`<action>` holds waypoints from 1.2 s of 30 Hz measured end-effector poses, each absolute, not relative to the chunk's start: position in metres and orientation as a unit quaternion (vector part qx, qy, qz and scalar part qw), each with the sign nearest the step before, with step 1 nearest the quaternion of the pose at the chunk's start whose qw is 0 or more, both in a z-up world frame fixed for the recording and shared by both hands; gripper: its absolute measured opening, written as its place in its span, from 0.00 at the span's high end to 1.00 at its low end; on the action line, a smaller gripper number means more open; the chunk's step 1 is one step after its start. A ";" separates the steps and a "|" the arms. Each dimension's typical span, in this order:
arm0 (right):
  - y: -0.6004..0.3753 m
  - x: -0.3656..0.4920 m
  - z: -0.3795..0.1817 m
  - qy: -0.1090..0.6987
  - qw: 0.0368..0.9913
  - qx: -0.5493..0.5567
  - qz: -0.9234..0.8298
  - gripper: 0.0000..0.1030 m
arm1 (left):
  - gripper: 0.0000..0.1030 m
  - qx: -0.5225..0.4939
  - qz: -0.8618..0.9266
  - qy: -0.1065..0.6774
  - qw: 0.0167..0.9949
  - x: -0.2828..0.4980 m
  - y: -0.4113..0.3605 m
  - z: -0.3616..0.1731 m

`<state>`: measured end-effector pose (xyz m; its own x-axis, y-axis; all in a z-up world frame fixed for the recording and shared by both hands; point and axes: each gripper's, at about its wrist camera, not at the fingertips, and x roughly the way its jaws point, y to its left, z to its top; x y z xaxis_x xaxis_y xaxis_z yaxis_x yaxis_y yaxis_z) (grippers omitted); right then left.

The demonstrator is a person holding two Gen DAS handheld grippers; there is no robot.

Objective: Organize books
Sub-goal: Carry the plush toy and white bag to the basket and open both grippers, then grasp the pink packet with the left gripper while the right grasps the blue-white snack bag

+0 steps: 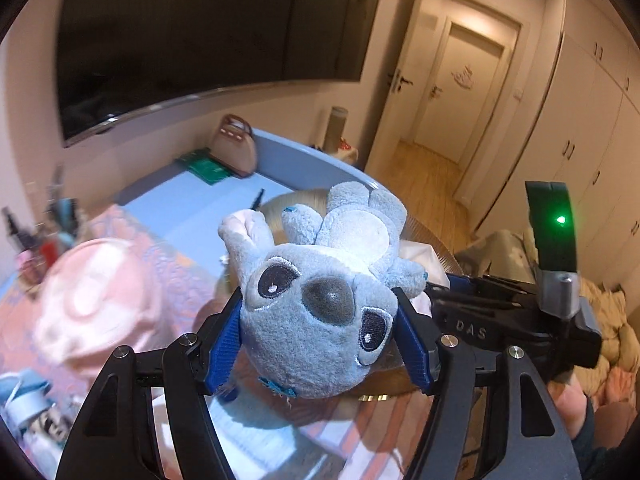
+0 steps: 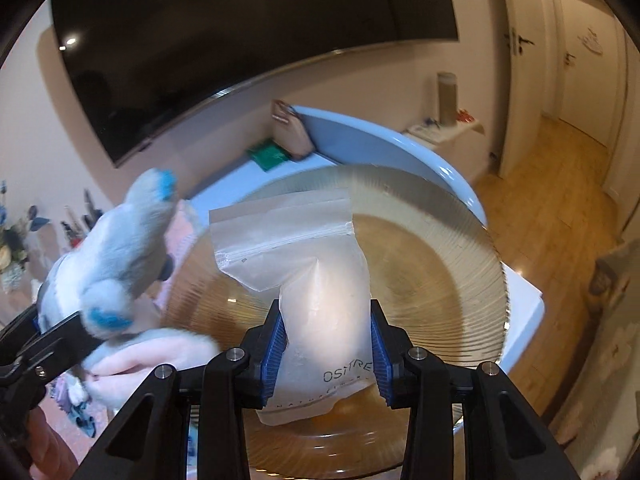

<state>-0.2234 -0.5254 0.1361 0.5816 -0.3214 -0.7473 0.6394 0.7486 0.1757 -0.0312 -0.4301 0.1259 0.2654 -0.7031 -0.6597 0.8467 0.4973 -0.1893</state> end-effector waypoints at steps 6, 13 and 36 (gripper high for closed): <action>-0.539 -0.238 0.126 0.381 0.844 0.237 -0.295 0.48 | 0.26 0.082 -0.504 0.379 0.772 -0.020 -0.449 0.124; -0.532 -0.261 0.146 0.355 0.859 0.239 -0.281 0.46 | 0.24 0.054 -0.511 0.356 0.781 -0.025 -0.408 0.153; -0.226 -0.129 0.137 0.371 0.924 0.071 0.066 0.46 | 0.10 -0.105 -0.161 0.321 0.927 -0.036 -0.002 0.135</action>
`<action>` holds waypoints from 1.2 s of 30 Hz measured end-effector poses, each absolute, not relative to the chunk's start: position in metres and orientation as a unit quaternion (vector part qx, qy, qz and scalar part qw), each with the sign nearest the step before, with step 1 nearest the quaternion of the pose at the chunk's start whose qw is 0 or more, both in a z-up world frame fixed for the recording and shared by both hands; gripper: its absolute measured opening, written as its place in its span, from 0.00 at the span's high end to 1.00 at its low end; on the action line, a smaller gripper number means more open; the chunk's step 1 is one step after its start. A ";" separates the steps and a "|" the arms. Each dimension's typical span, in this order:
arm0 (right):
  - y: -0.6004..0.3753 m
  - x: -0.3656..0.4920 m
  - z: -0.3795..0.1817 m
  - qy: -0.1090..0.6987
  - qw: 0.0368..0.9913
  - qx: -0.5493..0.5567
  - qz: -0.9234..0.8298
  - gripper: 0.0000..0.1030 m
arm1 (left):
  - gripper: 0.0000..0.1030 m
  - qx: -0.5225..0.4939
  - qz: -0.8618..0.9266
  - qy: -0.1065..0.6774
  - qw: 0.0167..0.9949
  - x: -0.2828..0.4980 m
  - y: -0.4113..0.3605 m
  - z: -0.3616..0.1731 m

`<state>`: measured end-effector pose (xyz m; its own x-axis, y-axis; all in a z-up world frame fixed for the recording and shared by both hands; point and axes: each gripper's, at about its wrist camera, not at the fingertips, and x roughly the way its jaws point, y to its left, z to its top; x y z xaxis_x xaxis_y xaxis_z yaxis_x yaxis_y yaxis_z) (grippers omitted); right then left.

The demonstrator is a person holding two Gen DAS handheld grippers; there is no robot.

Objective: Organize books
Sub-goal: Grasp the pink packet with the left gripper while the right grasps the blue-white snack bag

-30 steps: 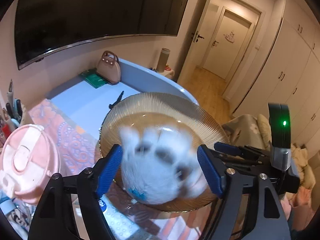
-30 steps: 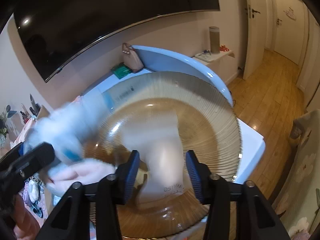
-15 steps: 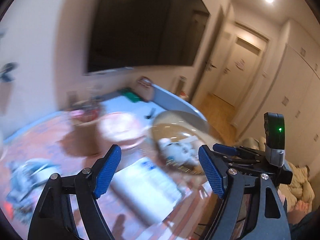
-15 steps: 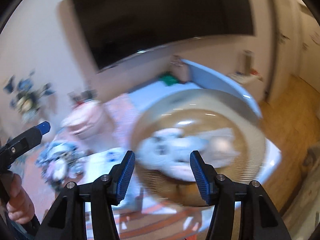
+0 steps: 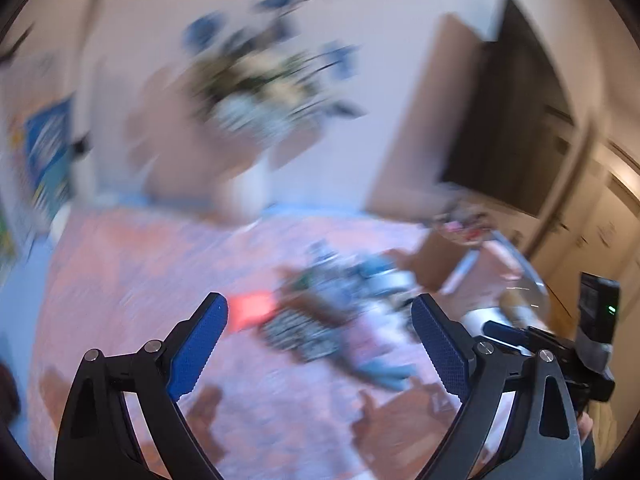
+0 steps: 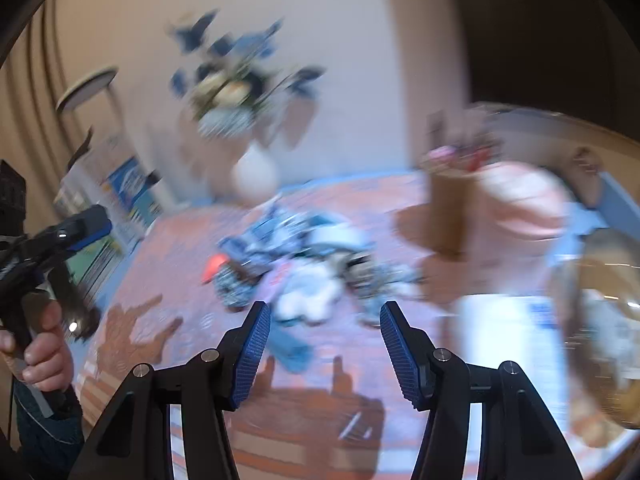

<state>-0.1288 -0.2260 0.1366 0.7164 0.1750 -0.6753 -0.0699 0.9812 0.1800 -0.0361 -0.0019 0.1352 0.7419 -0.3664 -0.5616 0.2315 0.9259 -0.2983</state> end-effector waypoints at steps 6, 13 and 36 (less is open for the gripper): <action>-0.183 -0.095 0.083 0.380 0.919 0.048 0.091 0.46 | 0.10 -0.161 -0.099 0.365 0.912 -0.013 0.041 0.066; -0.184 -0.079 0.049 0.397 0.911 0.065 0.092 0.46 | 0.10 -0.157 -0.075 0.402 0.899 0.002 0.043 0.021; -0.135 -0.021 0.098 0.411 0.904 0.027 0.118 0.44 | 0.13 -0.095 -0.139 0.383 0.908 0.054 0.008 0.080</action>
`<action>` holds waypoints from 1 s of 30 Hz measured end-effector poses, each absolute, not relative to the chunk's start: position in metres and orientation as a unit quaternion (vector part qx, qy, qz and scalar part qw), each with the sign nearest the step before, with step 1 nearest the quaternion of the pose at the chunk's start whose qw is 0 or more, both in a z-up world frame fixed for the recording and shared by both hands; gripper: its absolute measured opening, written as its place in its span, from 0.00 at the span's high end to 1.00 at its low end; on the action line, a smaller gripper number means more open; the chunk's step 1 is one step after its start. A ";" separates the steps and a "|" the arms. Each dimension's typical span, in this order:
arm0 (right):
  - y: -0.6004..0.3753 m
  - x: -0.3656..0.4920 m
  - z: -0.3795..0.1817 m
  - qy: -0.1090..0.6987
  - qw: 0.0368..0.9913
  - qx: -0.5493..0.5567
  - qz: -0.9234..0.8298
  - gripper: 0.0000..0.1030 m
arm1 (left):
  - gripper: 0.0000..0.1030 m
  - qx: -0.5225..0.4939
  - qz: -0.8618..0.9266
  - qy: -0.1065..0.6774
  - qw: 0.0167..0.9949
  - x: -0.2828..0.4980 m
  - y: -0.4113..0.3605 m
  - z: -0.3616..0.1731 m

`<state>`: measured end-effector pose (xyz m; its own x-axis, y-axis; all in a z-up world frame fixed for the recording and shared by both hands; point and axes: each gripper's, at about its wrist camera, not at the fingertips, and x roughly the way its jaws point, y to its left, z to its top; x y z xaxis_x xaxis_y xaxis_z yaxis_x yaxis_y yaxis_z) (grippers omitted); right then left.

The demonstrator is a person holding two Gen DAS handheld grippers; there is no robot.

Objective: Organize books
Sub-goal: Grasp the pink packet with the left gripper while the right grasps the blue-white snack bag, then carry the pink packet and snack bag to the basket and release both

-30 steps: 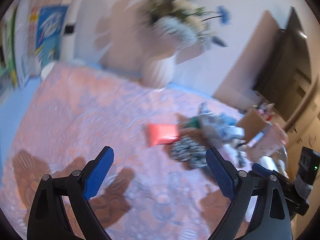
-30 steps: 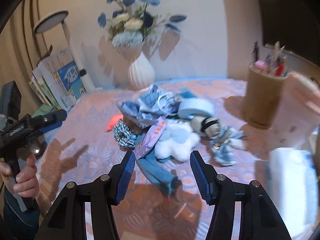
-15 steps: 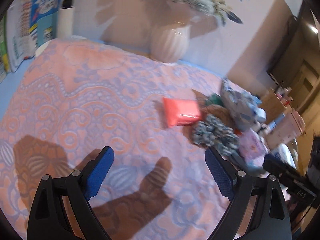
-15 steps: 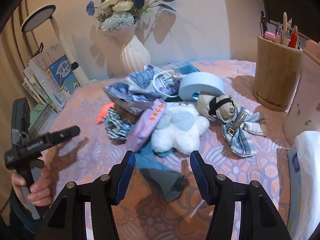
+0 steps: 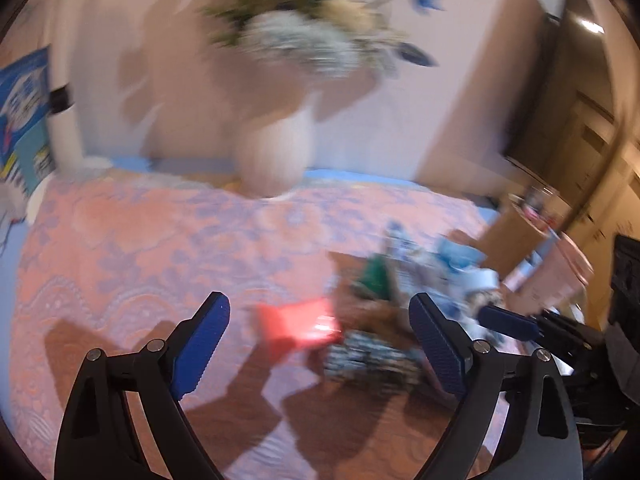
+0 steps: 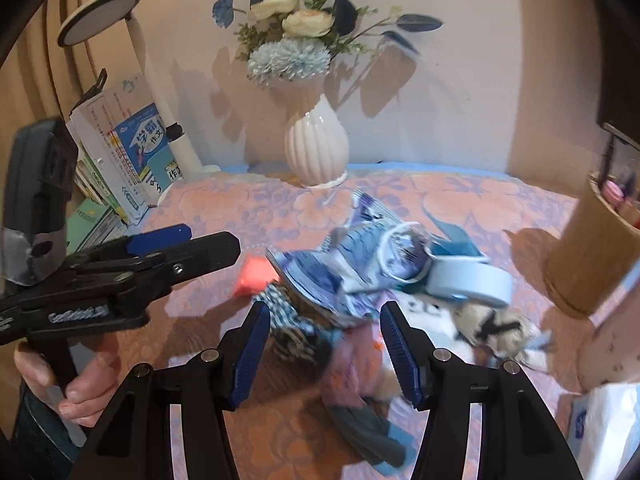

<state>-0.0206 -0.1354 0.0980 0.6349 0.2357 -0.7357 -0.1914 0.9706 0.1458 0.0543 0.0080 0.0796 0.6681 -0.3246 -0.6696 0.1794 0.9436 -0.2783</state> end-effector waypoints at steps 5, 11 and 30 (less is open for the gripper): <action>-0.123 0.001 0.086 0.419 0.904 0.030 0.078 0.19 | 0.14 -0.043 -0.156 0.415 0.895 0.073 0.019 0.069; -0.120 0.016 0.072 0.431 0.901 0.015 0.051 0.42 | 0.14 0.064 -0.201 0.434 0.876 0.086 -0.007 0.043; -0.136 -0.047 0.118 0.341 0.931 0.016 0.131 0.47 | 0.70 0.050 -0.231 0.421 0.876 0.049 -0.001 0.053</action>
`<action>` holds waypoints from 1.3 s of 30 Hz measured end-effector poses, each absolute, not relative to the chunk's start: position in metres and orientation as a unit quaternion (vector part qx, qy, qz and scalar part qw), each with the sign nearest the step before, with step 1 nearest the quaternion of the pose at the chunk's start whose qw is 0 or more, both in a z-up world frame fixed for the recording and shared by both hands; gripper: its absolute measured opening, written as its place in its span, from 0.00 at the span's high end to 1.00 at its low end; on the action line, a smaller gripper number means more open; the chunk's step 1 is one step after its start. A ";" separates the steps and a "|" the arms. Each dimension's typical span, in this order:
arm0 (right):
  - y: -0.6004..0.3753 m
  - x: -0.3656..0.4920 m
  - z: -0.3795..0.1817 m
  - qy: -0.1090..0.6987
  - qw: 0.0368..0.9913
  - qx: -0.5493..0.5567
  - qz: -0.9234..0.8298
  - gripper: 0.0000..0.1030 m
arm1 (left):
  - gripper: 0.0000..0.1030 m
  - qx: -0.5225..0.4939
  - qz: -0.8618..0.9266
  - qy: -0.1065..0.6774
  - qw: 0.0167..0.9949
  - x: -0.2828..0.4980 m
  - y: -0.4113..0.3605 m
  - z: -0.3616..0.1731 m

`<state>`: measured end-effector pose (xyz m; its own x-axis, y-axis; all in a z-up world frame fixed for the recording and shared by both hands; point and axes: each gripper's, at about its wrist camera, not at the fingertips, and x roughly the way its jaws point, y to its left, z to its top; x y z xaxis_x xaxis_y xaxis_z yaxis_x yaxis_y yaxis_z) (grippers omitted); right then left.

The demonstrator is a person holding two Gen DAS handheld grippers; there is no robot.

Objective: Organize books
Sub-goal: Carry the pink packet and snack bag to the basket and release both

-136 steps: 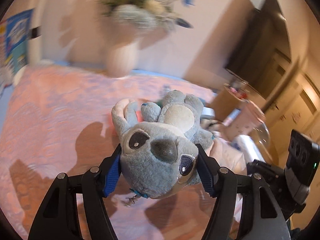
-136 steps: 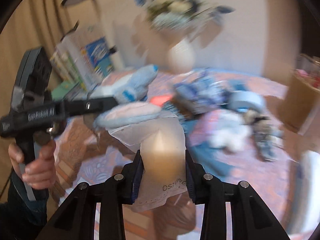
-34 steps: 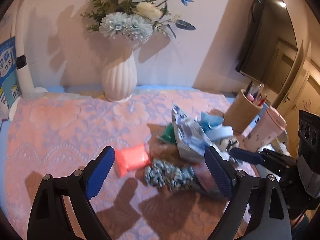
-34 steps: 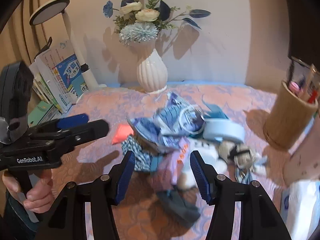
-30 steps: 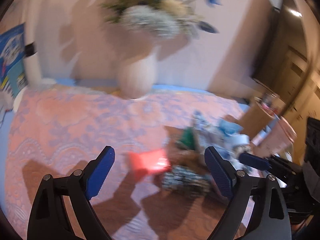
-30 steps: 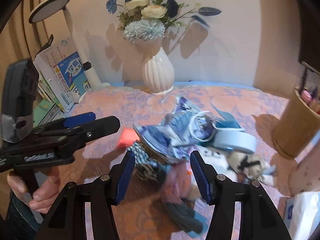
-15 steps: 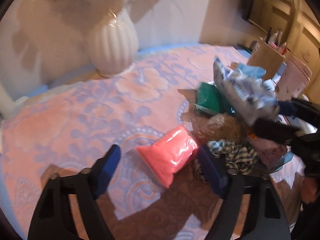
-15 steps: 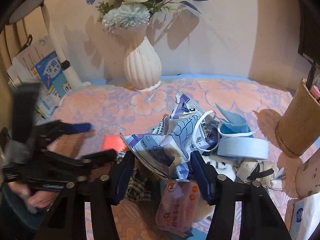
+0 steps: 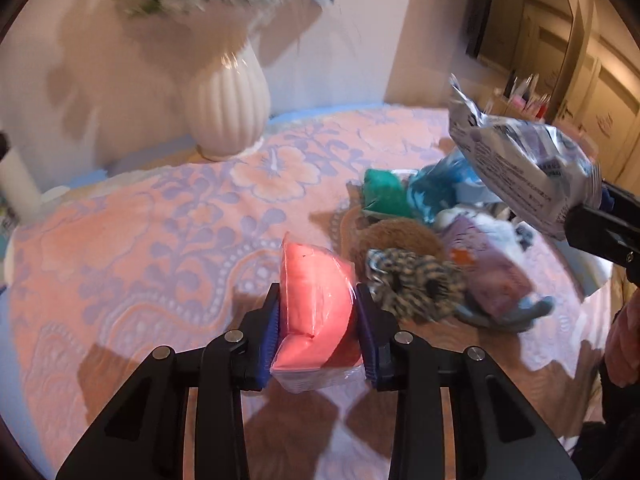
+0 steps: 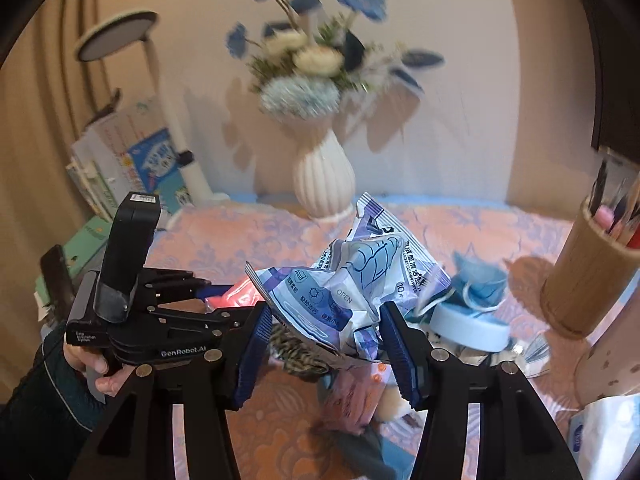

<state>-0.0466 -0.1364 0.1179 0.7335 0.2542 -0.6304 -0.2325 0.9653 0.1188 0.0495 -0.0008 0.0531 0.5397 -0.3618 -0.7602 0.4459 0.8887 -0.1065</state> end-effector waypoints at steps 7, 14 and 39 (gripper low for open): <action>-0.108 -0.107 0.115 0.366 0.896 -0.062 0.244 0.47 | 0.70 0.001 -0.203 0.404 0.892 -0.011 0.029 0.070; -0.077 -0.144 0.052 0.458 0.838 -0.129 0.268 0.41 | 0.70 -0.014 -0.198 0.407 0.891 -0.035 0.031 0.065; -0.123 -0.116 0.076 0.463 0.862 0.104 0.181 0.49 | 0.70 -0.014 -0.275 0.341 0.899 -0.067 -0.041 0.124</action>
<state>-0.1164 -0.1232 0.0760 0.5063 0.4076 -0.7599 -0.2145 0.9131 0.3468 -0.0671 -0.0410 0.1244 0.6161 -0.5031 -0.6061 0.4845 0.8487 -0.2121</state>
